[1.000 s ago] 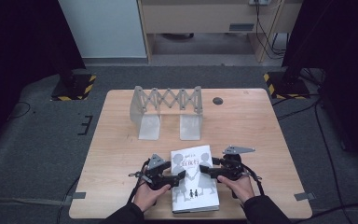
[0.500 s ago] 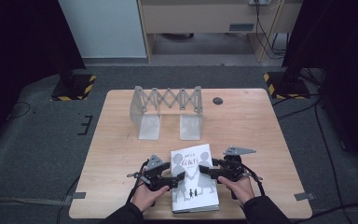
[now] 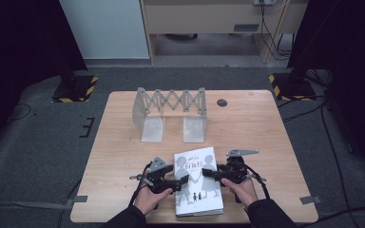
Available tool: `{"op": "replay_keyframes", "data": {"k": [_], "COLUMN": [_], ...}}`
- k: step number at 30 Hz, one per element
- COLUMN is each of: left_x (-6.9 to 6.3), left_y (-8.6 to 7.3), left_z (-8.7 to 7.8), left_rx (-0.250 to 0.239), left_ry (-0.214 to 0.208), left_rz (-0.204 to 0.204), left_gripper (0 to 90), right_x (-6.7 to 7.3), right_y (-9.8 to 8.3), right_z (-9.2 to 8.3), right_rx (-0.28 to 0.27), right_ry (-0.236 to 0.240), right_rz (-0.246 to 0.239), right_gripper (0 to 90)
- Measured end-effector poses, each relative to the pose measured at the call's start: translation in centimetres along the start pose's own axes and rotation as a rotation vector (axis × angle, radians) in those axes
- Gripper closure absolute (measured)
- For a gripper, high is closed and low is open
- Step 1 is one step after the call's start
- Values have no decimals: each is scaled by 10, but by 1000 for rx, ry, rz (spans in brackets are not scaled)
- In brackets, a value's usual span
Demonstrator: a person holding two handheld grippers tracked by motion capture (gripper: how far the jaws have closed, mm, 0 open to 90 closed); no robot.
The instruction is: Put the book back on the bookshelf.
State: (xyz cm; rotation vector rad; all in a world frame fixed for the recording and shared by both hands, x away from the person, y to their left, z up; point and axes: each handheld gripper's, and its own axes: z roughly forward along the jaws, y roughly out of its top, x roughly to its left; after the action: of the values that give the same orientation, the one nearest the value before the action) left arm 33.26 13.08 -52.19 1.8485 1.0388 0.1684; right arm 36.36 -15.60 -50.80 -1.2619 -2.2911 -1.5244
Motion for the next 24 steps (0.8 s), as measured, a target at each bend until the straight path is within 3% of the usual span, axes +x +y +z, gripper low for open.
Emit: {"op": "replay_keyframes", "data": {"k": [3, 9, 12, 24], "left_x": [0, 3, 6, 8], "left_y": [1, 2, 5, 6], "left_z": [0, -1, -3, -4], "left_rx": [0, 12, 15, -3], "left_ry": [2, 1, 17, 3], "left_rz": [13, 0, 15, 2], "left_gripper": [165, 154, 159, 168], "right_x": [-3, -7, -8, -4], "right_y": [1, 3, 4, 12], "right_z": [1, -3, -5, -12], "right_rx": [16, 4, -9, -25], "right_ry": [19, 54, 79, 118], "right_rz": [32, 65, 88, 88], "right_gripper": [530, 598, 646, 725]}}
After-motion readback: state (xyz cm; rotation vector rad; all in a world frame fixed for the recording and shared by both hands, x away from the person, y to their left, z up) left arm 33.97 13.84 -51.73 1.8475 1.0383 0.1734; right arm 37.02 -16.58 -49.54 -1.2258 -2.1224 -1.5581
